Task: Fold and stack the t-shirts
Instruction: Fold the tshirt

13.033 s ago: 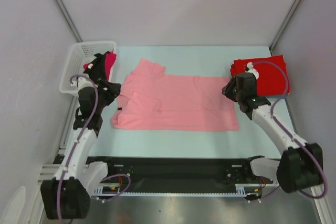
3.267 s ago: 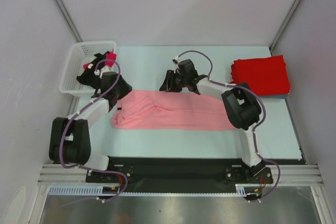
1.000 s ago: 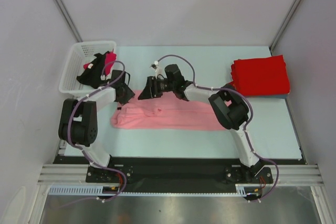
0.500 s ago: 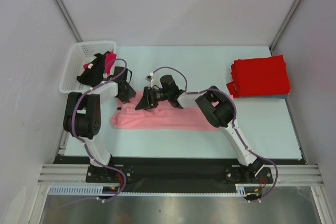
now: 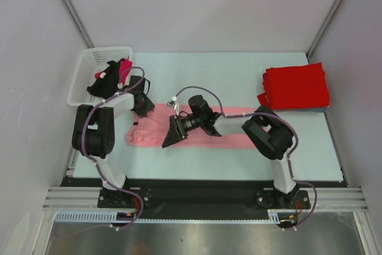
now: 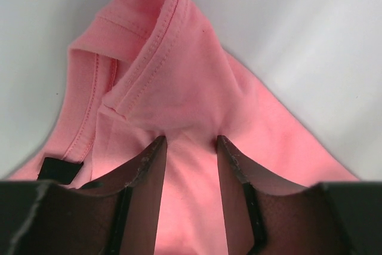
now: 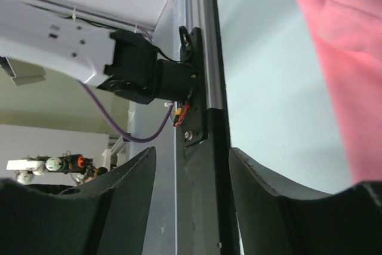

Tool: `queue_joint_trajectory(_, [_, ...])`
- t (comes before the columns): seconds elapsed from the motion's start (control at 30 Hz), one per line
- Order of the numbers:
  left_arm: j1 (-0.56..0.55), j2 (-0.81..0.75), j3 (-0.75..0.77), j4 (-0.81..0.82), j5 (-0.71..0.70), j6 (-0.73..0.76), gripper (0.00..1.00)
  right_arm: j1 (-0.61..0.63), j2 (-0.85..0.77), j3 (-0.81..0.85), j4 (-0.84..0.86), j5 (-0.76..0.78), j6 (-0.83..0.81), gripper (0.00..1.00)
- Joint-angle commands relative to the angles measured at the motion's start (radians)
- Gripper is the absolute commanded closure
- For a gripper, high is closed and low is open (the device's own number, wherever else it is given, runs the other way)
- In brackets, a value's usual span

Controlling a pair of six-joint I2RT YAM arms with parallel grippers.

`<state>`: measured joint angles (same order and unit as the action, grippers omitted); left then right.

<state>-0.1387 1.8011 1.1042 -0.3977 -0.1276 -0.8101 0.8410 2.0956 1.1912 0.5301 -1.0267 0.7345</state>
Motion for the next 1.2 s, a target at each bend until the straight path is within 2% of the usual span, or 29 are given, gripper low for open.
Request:
queue_joint_trajectory(0.0, [-0.009, -0.049, -0.003, 0.002, -0.006, 0.031, 0.55, -0.019, -0.156, -0.05, -0.079, 0.042, -0.11, 0.42])
queue_joint_trajectory(0.03, [-0.013, -0.078, -0.016, 0.01, -0.006, 0.037, 0.55, -0.02, -0.187, -0.051, -0.184, 0.083, -0.138, 0.43])
queue_joint_trajectory(0.07, [-0.015, -0.095, -0.026, 0.013, -0.007, 0.041, 0.55, -0.028, -0.196, -0.032, -0.253, 0.209, -0.179, 0.43])
queue_joint_trajectory(0.13, [-0.021, -0.158, -0.058, 0.022, 0.0, 0.048, 0.55, -0.025, -0.204, 0.002, -0.446, 0.362, -0.205, 0.49])
queue_joint_trajectory(0.17, [-0.022, -0.179, -0.073, 0.028, 0.006, 0.051, 0.55, -0.02, -0.201, 0.013, -0.491, 0.508, -0.201, 0.51])
queue_joint_trajectory(0.23, [-0.028, -0.259, -0.127, 0.04, 0.017, 0.061, 0.55, -0.008, -0.186, 0.038, -0.573, 0.598, -0.14, 0.54])
queue_joint_trajectory(0.27, [-0.032, -0.294, -0.15, 0.046, 0.017, 0.063, 0.55, -0.008, -0.168, 0.036, -0.571, 0.632, -0.107, 0.6])
queue_joint_trajectory(0.33, [-0.035, -0.354, -0.229, 0.071, 0.017, 0.068, 0.55, -0.003, -0.157, 0.016, -0.549, 0.658, -0.015, 0.65])
queue_joint_trajectory(0.43, [-0.035, -0.477, -0.324, 0.089, 0.023, 0.072, 0.54, -0.003, -0.137, -0.015, -0.484, 0.677, 0.072, 0.65])
queue_joint_trajectory(0.73, [-0.035, -0.718, -0.581, 0.134, 0.077, 0.06, 0.5, 0.0, -0.138, -0.04, -0.481, 0.812, 0.173, 0.61])
queue_joint_trajectory(1.0, [-0.035, -0.856, -0.695, 0.151, 0.117, 0.038, 0.5, 0.007, -0.074, -0.008, -0.469, 0.781, 0.195, 0.6])
queue_joint_trajectory(1.13, [-0.033, -0.865, -0.71, 0.152, 0.12, 0.035, 0.51, 0.009, -0.074, -0.021, -0.441, 0.752, 0.204, 0.67])
queue_joint_trajectory(1.17, [-0.033, -0.864, -0.713, 0.155, 0.12, 0.035, 0.51, 0.01, -0.072, -0.019, -0.438, 0.738, 0.203, 0.73])
